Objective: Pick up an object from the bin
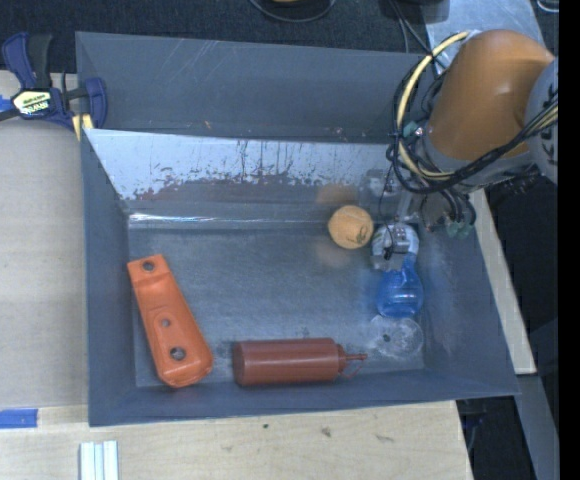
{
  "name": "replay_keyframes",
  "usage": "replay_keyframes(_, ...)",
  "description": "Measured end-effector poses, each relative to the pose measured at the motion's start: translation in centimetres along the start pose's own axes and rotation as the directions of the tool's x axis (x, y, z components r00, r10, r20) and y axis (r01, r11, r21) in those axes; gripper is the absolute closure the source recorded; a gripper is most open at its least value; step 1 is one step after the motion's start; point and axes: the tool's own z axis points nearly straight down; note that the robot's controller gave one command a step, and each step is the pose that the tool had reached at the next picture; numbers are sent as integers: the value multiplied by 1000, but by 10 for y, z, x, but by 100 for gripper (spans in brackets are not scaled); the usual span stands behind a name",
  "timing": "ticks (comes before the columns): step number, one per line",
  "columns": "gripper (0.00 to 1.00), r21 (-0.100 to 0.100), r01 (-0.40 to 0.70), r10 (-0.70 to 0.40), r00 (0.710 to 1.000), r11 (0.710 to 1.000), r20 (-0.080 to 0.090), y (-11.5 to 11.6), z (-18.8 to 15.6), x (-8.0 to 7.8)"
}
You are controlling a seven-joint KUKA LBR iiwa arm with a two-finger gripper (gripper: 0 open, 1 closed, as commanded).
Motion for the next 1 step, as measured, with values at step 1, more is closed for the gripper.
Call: replay_keyframes(1, 0, 1, 2, -2, 1000, 1000, 9, 0, -5, -2)
